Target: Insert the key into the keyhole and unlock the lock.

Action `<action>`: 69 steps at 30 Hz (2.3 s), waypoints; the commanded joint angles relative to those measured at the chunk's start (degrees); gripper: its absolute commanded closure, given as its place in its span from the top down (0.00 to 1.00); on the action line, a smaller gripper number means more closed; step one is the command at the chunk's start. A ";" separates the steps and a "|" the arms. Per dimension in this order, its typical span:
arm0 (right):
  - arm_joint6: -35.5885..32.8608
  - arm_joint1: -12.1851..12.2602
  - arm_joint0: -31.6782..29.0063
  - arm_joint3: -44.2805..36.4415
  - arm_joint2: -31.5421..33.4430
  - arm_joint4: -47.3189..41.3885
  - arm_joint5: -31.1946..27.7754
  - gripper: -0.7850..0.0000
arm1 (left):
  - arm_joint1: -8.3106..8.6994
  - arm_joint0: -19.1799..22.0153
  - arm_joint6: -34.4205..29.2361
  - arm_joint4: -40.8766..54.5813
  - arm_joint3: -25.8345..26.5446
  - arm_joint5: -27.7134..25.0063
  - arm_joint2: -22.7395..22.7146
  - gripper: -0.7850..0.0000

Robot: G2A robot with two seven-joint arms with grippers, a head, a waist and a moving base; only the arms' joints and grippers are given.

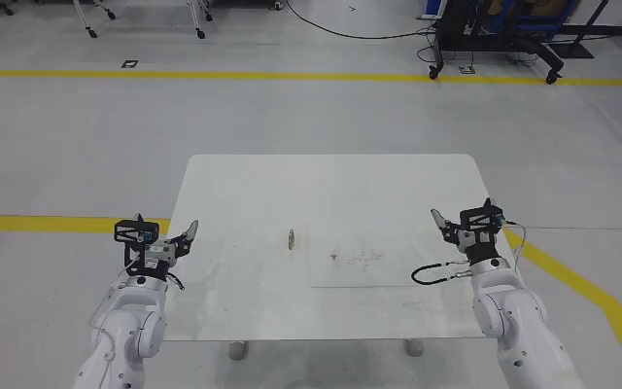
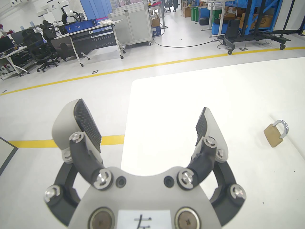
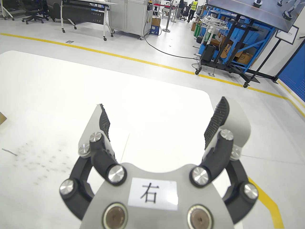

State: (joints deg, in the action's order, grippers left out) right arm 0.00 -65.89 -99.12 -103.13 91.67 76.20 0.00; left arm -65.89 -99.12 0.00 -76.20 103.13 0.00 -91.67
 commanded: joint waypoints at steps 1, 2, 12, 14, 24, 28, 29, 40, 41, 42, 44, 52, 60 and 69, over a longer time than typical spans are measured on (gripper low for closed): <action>0.00 0.00 0.00 0.00 0.00 0.00 0.00 1.00 | 0.00 0.00 0.00 0.00 0.00 0.00 0.00 1.00; 0.00 0.00 0.00 0.00 0.00 0.00 0.00 1.00 | 0.00 0.00 0.00 0.00 0.00 0.00 0.00 1.00; -6.78 -0.40 11.99 10.54 -13.45 -2.32 -25.47 1.00 | 0.00 0.00 0.00 0.00 0.00 0.00 0.00 1.00; -7.18 -0.52 14.54 12.35 -16.10 -2.52 -30.96 1.00 | 0.00 0.00 0.00 0.00 0.00 0.00 0.00 1.00; -7.29 -0.54 14.85 12.71 -16.37 -2.42 -31.36 1.00 | 0.00 0.00 0.00 0.00 0.00 0.00 0.00 1.00; -5.50 -0.46 16.37 14.90 -18.52 -8.20 -44.72 1.00 | 0.00 0.00 0.00 0.00 0.00 0.00 0.00 1.00; -4.16 -0.20 18.55 18.40 -18.11 -10.53 -51.80 1.00 | 0.00 0.00 0.00 0.00 0.00 0.00 0.00 1.00; -14.90 2.40 37.94 32.25 -41.60 -16.05 -58.00 1.00 | 0.00 0.00 0.00 0.00 0.00 0.00 0.00 1.00; -15.63 2.72 39.38 33.57 -43.09 -17.37 -58.00 1.00 | 0.00 0.00 0.00 0.00 0.00 0.00 0.00 1.00; -16.31 2.97 40.72 34.75 -44.19 -18.38 -58.00 1.00 | 0.00 0.00 0.00 0.00 0.00 0.00 0.00 1.00; -17.05 3.35 42.81 35.56 -46.24 -18.74 -58.00 1.00 | 0.00 0.00 0.00 0.00 0.00 0.00 0.00 1.00; -12.75 4.02 46.71 35.91 -50.60 -8.61 -58.00 0.91 | 0.00 0.00 0.00 0.00 0.00 0.00 0.00 1.00; -5.25 2.87 49.67 41.09 -52.93 -4.04 -57.53 0.47 | 0.00 0.00 0.00 0.00 0.00 0.00 0.00 1.00; -1.19 0.38 52.99 47.23 -55.91 -1.84 -57.47 0.00 | 0.00 0.00 0.00 0.00 0.00 0.00 0.00 1.00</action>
State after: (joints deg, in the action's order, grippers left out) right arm -1.56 -65.27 -46.45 -56.50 36.06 74.15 -57.34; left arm -65.89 -99.12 0.00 -76.20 103.13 0.00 -91.67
